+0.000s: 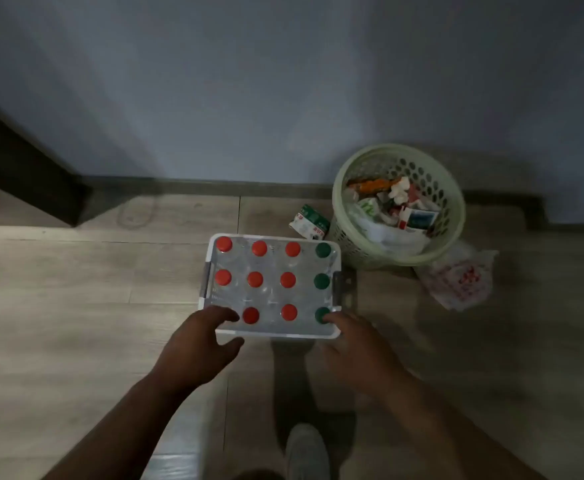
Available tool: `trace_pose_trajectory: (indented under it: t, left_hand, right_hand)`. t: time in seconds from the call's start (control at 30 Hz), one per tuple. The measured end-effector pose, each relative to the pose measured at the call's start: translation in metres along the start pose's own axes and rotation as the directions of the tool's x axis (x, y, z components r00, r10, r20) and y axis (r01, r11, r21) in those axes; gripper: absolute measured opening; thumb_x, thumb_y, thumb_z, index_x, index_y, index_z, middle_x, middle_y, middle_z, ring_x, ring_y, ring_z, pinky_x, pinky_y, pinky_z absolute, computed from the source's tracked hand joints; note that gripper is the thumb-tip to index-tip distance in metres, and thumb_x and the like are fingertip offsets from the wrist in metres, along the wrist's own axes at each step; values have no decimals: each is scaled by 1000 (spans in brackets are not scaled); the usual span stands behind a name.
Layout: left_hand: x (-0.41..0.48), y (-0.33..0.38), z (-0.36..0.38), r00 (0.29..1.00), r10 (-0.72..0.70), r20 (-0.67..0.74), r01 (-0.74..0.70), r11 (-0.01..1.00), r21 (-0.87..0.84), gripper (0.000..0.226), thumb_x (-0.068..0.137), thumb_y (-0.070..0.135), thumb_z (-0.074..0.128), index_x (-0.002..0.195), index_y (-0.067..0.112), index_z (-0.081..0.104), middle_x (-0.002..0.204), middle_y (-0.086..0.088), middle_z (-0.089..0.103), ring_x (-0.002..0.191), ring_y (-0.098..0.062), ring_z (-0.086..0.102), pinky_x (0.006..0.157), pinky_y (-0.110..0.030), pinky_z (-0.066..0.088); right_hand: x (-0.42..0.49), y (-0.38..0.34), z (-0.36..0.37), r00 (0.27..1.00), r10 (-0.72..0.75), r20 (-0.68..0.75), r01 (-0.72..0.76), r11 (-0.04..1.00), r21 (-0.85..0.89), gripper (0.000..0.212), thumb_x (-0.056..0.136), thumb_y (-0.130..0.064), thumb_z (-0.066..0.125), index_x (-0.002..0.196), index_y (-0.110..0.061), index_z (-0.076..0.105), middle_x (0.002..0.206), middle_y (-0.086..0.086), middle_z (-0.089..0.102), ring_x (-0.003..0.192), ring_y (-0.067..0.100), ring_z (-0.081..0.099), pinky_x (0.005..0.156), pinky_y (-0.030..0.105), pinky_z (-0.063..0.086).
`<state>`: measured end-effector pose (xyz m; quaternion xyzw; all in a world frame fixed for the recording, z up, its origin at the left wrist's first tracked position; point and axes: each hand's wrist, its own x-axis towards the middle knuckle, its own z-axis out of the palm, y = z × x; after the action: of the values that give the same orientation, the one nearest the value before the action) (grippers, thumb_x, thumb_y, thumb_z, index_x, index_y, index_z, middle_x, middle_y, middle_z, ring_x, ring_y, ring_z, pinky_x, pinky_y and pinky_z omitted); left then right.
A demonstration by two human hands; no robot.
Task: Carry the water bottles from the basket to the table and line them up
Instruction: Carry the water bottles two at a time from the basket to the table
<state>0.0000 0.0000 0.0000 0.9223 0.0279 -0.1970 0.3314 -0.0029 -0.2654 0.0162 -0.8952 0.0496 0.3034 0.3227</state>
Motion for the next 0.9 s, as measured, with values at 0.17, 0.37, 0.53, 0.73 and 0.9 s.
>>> trace_pose_trajectory:
  t: [0.17,0.37,0.53,0.73,0.9]
  left_hand:
    - [24,-45,19,968,139,-208,-141,990,6,37,66,19,85,98,17,68,95,8,65,85,-14,62,77,-26,46]
    - [51,-90,13,996,38,-75,-34,998,52,51,69,27,85,115,22,63,110,11,58,97,-11,55,81,-27,43]
    - [67,-118,28,997,53,-48,-52,998,32,51,66,28,87,112,26,63,112,8,64,97,-8,59,86,-26,50]
    - [80,-116,41,951,303,-66,-297,951,81,44,53,27,94,89,21,70,85,21,62,78,5,58,70,-17,44]
    - [77,-108,46,951,306,-38,-300,947,118,58,58,26,92,110,20,69,103,16,60,89,5,49,80,-10,36]
  right_hand:
    - [44,-4,32,971,-233,-60,226,969,-98,40,86,-34,66,122,-38,50,121,-23,48,111,-4,44,98,25,46]
    - [89,-4,46,936,-351,-37,334,915,-227,56,81,-42,73,131,-26,53,133,-10,53,121,6,47,93,16,30]
    - [111,9,62,915,-403,-2,381,868,-318,54,71,-48,78,118,-28,63,120,-7,65,112,10,58,99,30,46]
    - [119,15,65,937,-349,19,333,873,-356,48,69,-49,80,111,-26,69,117,-8,66,109,8,59,97,22,44]
    - [122,16,66,952,-295,78,301,870,-391,50,70,-47,80,115,-29,64,121,-9,64,112,10,57,99,30,46]
